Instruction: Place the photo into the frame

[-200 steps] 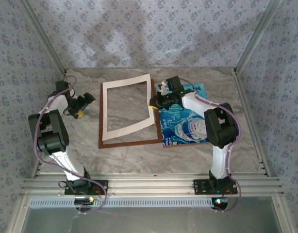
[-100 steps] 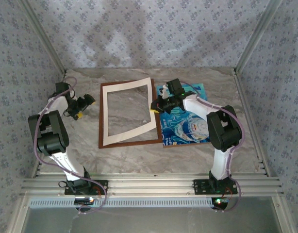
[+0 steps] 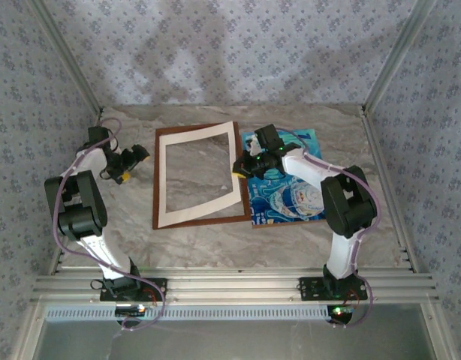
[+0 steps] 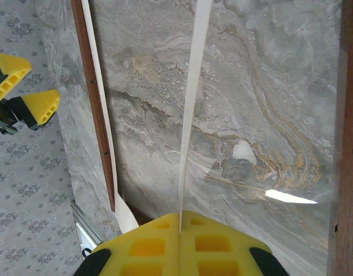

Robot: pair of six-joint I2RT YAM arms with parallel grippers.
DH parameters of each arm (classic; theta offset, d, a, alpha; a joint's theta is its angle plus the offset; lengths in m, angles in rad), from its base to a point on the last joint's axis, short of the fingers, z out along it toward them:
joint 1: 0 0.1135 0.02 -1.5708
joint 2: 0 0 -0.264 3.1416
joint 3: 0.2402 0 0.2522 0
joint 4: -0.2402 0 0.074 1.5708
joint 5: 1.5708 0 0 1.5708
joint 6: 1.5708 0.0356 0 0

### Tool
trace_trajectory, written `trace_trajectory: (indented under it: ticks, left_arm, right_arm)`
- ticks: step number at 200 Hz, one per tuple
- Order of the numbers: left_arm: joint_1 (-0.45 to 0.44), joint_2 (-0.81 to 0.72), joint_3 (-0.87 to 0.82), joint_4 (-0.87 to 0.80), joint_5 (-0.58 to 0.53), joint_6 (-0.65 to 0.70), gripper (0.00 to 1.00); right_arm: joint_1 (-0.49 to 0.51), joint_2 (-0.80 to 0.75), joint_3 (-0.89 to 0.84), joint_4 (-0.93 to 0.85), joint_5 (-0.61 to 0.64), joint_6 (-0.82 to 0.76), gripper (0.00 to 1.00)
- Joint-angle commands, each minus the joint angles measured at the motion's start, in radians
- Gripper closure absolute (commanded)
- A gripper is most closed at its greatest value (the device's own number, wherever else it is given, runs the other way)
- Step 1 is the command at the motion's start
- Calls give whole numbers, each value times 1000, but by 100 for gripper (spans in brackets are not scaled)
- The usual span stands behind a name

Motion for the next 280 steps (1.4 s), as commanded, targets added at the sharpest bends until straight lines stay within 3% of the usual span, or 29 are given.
trace_trajectory:
  ticks: [1, 51, 156, 280]
  left_arm:
    - [-9, -10, -7, 0, 20, 9, 1]
    - [-17, -10, -6, -2, 18, 11, 1]
    - [-17, -5, -3, -4, 19, 15, 1]
    - [-23, -6, -2, -7, 19, 16, 1]
  right_arm:
    - [10, -27, -6, -11, 18, 0, 98]
    - [43, 26, 75, -43, 47, -82, 96]
    - [54, -58, 2, 49, 162, -176, 96]
    - [76, -14, -24, 146, 161, -106, 96]
